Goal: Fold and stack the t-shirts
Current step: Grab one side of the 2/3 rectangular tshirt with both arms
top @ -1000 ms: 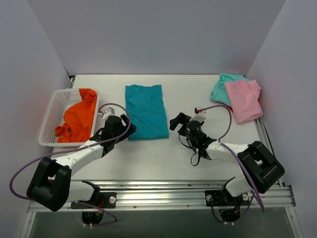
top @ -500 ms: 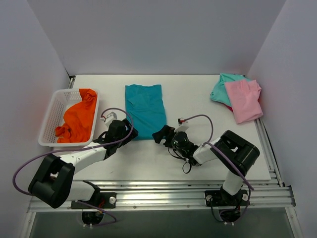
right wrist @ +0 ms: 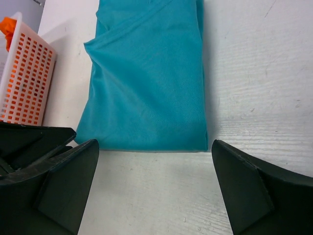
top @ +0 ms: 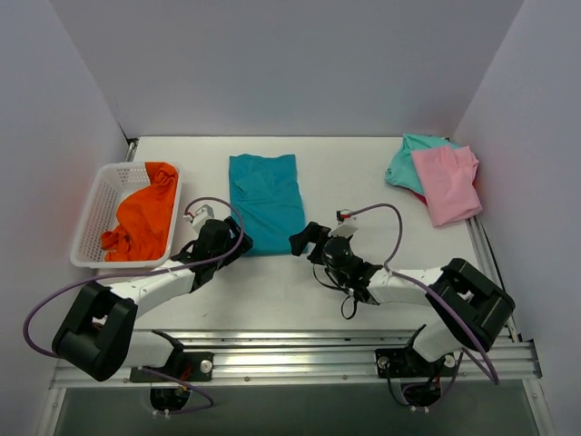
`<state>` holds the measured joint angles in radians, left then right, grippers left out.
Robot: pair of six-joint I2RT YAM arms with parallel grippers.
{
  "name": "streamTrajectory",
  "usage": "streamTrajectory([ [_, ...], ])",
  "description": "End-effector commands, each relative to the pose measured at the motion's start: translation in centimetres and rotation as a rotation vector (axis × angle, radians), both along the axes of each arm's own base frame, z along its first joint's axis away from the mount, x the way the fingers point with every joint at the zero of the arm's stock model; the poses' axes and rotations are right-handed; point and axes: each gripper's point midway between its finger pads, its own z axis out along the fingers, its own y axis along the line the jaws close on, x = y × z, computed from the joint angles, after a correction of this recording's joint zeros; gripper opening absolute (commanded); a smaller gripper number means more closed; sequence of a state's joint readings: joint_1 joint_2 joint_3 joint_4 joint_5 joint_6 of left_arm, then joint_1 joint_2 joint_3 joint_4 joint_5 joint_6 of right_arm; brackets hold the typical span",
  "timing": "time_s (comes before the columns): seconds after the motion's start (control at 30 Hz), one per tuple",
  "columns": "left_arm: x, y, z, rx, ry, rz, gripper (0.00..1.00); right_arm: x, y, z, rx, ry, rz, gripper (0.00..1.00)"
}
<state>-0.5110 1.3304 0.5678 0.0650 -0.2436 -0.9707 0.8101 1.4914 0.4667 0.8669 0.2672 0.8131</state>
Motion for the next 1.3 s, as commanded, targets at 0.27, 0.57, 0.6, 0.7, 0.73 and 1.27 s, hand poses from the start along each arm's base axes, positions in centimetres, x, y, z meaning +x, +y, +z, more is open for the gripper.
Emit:
streamTrajectory([
  [0.27,0.8,-0.6,-0.2,-0.032,-0.014,0.017,0.87,1.3,0.3,-1.6,-0.084,0.016,-0.044,0.95],
  [0.57,0.8,-0.5,-0.6,-0.025,-0.009,0.018,0.86,1.6,2.1,-4.2,-0.082,0.049,-0.005,0.92],
  [0.6,0.7,-0.5,-0.7,-0.025,-0.006,0.019,0.85,1.6,2.3,-4.1,-0.076,0.046,-0.002,0.92],
  [0.7,0.8,-0.6,-0.8,-0.027,-0.007,0.018,0.81,1.7,2.4,-4.4,-0.078,0.05,-0.001,0.91],
  [0.73,0.8,-0.6,-1.0,-0.026,-0.005,0.016,0.73,1.7,2.3,-4.7,-0.083,0.055,-0.006,0.9],
  [1.27,1.4,-0.7,-2.1,0.009,0.005,0.009,0.03,1.4,2.4,-5.3,-0.102,0.075,0.008,0.0],
])
